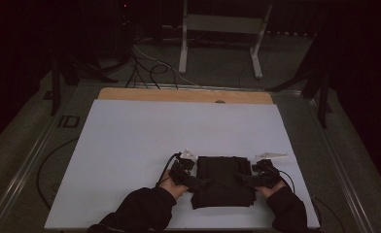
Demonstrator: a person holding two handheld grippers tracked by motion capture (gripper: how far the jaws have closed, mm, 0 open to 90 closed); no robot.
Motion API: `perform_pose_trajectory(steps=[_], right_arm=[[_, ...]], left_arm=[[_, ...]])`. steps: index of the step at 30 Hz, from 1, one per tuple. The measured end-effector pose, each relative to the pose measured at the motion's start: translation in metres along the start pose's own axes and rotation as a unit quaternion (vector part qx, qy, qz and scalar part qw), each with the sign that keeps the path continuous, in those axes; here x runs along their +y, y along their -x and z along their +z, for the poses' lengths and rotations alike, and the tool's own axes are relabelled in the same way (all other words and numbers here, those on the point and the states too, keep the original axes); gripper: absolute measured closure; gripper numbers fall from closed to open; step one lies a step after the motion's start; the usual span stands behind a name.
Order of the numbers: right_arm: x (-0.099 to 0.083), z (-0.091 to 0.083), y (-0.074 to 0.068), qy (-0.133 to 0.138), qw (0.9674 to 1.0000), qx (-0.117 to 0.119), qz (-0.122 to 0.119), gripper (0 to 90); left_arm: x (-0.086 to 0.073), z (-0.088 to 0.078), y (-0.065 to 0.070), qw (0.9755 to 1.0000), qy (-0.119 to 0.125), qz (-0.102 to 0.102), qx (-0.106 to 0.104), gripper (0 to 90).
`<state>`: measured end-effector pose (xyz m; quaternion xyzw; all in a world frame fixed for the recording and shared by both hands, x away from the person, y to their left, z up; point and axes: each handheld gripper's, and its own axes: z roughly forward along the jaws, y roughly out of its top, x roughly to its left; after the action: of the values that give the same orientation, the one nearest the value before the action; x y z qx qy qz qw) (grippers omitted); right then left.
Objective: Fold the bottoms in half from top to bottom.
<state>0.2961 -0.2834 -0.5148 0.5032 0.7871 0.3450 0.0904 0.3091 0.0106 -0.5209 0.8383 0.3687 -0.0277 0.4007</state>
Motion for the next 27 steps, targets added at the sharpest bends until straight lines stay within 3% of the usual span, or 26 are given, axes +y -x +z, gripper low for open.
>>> perform_pose_trajectory(steps=[2,10,16,20,27], right_arm=[[0.0,0.0,0.0,-0.001,1.0,0.005,-0.002,14.0],[0.0,0.002,-0.006,-0.009,0.9996,-0.016,-0.02,16.0],[0.0,0.001,-0.011,-0.017,0.9985,-0.039,-0.033,26.4],[-0.001,-0.001,-0.013,-0.019,0.9984,-0.038,-0.037,32.9],[-0.001,-0.001,-0.017,-0.02,0.9986,-0.022,-0.044,47.1]], left_arm=[[0.0,0.0,0.001,1.0,-0.002,-0.004,-0.001,5.1],[0.002,-0.001,0.0,0.9998,0.001,-0.022,-0.004,18.2],[0.002,0.002,0.006,0.9999,-0.006,-0.009,-0.002,30.6],[0.003,0.003,0.008,0.9999,-0.012,-0.01,0.001,34.1],[0.004,0.004,0.012,0.9997,-0.022,-0.002,-0.005,50.1]])
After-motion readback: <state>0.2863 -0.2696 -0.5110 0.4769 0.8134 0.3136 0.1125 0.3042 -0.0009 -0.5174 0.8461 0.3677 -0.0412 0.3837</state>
